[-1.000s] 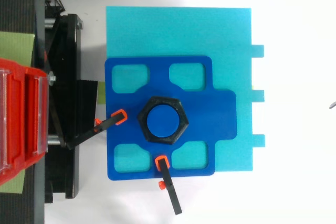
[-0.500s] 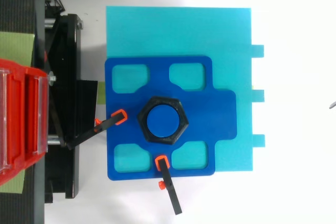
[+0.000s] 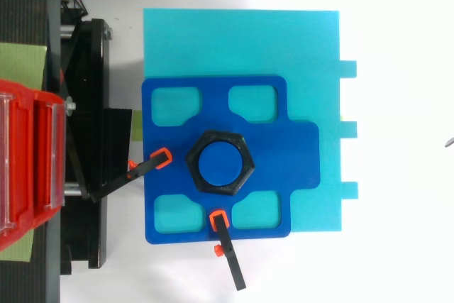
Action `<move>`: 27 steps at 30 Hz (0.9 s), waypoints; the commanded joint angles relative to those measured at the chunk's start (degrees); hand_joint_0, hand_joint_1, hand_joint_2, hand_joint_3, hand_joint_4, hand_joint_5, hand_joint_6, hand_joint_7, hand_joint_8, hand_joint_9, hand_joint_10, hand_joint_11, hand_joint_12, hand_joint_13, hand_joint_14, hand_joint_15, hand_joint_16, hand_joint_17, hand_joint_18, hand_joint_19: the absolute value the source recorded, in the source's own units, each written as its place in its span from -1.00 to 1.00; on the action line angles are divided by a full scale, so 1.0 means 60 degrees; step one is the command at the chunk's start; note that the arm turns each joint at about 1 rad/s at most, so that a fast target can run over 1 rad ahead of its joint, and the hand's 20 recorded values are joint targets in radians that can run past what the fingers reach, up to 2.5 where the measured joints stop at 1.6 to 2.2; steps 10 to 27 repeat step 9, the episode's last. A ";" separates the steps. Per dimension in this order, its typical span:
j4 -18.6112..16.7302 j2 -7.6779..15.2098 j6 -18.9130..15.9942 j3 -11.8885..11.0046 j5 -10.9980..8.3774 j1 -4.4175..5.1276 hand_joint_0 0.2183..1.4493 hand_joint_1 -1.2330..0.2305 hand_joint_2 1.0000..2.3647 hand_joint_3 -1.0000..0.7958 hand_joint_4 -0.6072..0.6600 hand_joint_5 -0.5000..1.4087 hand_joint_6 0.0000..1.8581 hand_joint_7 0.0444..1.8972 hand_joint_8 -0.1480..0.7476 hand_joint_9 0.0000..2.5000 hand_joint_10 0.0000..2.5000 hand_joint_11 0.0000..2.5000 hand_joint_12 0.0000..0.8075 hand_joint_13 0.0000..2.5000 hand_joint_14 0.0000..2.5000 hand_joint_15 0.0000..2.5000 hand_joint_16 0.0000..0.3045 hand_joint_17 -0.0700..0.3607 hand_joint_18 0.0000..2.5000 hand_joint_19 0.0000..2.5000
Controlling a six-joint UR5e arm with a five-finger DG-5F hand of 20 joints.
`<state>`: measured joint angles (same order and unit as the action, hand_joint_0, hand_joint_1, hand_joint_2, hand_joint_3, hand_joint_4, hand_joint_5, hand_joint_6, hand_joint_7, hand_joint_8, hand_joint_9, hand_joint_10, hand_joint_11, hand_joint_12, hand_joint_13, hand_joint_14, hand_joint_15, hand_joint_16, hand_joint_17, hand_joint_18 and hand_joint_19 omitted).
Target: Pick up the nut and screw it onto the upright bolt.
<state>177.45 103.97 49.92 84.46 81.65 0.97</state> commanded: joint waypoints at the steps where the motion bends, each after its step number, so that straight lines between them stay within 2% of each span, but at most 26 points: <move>1: 0.0000 0.0001 0.0000 0.0000 0.0000 0.0000 -0.54 0.18 -1.00 -0.44 0.09 -0.73 -0.46 -0.32 -0.24 -1.00 -1.00 -1.00 -0.10 -1.00 -1.00 -1.00 -0.70 -0.19 -1.00 -1.00; 27: 0.0000 0.0001 0.0000 0.0000 0.0000 0.0000 -0.54 0.18 -1.00 -0.44 0.09 -0.73 -0.46 -0.29 -0.24 -1.00 -1.00 -1.00 -0.10 -1.00 -1.00 -1.00 -0.70 -0.19 -1.00 -1.00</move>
